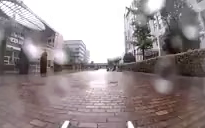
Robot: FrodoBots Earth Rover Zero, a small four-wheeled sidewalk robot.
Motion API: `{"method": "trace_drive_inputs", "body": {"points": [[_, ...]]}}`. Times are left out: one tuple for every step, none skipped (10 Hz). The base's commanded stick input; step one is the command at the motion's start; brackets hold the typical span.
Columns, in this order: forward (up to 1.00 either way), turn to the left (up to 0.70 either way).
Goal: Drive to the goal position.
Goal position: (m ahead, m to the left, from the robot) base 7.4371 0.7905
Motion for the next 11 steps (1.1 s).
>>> {"method": "trace_drive_inputs", "body": {"points": [[0.70,0.08],[0.70,0.14],[0.70,0.14],[0.70,0.14],[0.70,0.14],[0.70,0.14],[0.70,0.09],[0.70,0.00],[0.70,0.00],[0.70,0.00],[0.70,0.00]]}}
